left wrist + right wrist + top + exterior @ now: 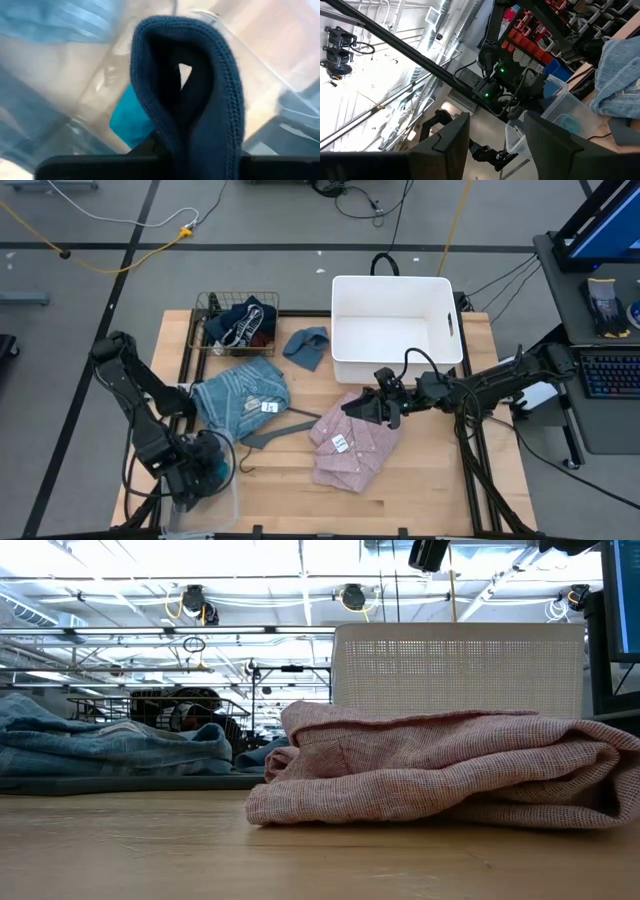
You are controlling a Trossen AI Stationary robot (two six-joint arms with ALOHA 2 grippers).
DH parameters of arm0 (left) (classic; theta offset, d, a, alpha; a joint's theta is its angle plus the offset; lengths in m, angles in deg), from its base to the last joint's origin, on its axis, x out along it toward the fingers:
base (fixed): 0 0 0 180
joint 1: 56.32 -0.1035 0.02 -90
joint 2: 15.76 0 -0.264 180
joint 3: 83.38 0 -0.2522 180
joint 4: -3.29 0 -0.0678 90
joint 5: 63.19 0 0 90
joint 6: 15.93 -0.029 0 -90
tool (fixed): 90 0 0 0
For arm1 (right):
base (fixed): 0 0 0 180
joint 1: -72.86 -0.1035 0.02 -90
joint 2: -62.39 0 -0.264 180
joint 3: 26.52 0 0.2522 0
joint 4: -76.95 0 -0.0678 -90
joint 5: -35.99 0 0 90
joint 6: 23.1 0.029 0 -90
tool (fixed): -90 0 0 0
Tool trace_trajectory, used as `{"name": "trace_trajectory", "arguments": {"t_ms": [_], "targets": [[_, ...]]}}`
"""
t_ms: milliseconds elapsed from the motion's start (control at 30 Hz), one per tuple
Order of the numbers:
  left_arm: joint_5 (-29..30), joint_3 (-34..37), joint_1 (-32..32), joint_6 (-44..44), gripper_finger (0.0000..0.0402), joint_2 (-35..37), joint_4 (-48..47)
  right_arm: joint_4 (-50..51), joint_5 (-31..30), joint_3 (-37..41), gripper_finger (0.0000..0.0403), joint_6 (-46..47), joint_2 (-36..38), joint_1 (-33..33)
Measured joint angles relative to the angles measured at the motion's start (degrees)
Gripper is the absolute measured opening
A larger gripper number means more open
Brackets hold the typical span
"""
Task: Pick & Place Cloths
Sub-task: Put the dark blue sock into the transparent bin, then put the light blue sock into the transparent bin
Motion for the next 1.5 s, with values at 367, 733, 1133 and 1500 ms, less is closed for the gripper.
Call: {"name": "trace_trajectory", "arguments": {"t_ms": [367, 733, 1133, 1500], "targets": [[-9.71, -0.71, -0.72, -1.51, 0.0153, 1.37, 1.92, 0.0, 0.13, 0.02, 0.0183, -0.19, -0.01, 0.0], [-2.23, -12.05, -4.07, 2.31, 0.0173, 12.53, 1.94, -0.02, 0.44, 0.02, 0.0183, -1.7, 0.0, 0.0], [37.32, -23.61, -11.43, -37.62, 0.0122, 13.29, 10.7, -1.24, 10.73, 0.04, 0.0183, -13.77, 1.65, -0.23], [35.97, -23.58, -30.79, -70.91, 0.0108, 7.59, 15.6, 10.49, 3.92, 0.04, 0.0183, -23.0, 13.25, -6.2]]}}
